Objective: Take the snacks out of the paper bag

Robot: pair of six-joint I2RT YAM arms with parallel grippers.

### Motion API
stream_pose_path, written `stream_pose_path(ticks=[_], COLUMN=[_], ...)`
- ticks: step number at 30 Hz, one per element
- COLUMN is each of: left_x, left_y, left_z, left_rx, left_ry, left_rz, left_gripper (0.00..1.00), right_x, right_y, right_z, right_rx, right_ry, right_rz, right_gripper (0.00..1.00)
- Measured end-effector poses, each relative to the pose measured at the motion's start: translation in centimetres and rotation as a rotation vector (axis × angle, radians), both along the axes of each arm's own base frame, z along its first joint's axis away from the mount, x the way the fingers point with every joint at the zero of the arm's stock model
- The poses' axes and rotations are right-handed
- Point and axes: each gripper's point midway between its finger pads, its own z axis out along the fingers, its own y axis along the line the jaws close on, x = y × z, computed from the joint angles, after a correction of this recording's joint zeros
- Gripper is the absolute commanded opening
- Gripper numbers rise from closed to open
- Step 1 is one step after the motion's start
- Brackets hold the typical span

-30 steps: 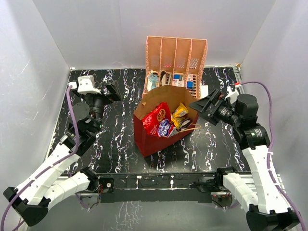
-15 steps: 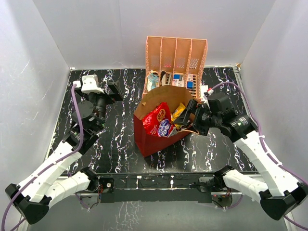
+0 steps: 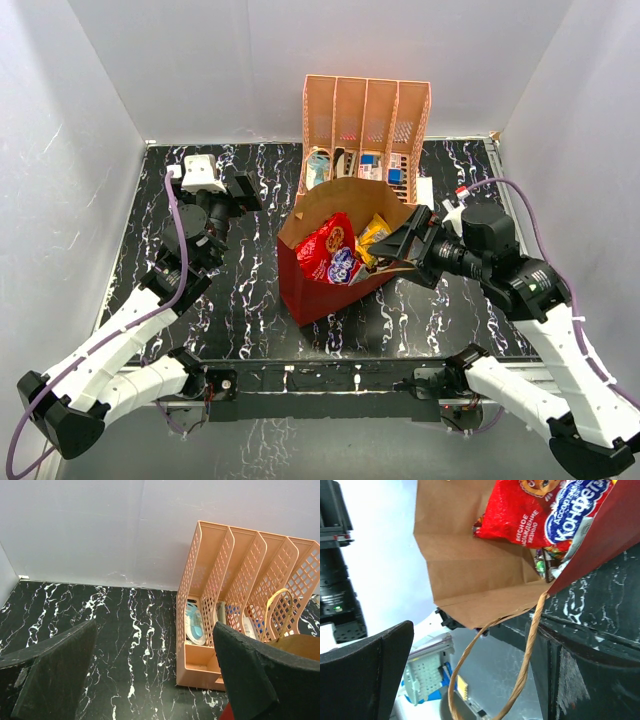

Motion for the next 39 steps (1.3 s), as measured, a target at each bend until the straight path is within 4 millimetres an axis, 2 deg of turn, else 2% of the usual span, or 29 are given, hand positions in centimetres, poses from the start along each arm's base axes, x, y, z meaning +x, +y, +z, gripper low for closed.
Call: stream_pose_path(ticks=[2,8,11,14,20,30,39], left_x=[0.0,0.0,0.0,0.0,-0.1,-0.3,-0.3], left_y=[0.0,0.0,0.0,0.0,0.1,0.1,0.1], left_z=[0.0,0.0,0.0,0.0,0.1,0.3,0.3], left_rx=[0.000,0.000,0.000,-0.001,-0.005,-0.012,-0.015], left_ry=[0.000,0.000,0.000,-0.001,-0.004,-0.008,-0.008], left_rz=[0.000,0.000,0.000,0.000,0.000,-0.001,-0.002], left_gripper=[0.98,0.98,0.99,0.98,0.98,0.98,0.99], right_x=[-0.3,-0.3,-0.2,0.0,0.5,1.8,2.2], right_y=[0.1,0.1,-0.5,-1.2,-2.2,-2.0,-1.7], right_z=[0.5,1.6,1.8,1.5,1.7,3.8,4.0], right_rx=[0.038,0.130,0.172,0.208,0.284,0.393,0.444], right_ry=[-0.002,-0.018,-0.036,-0.049,-0.074,-0.106,-0.072], right_rz=[-0.007,-0.061,-0.116,-0.184,-0.278,-0.327,-0.342], right_gripper=[0.96,0.77,0.63,0.56,0.50,0.44,0.42])
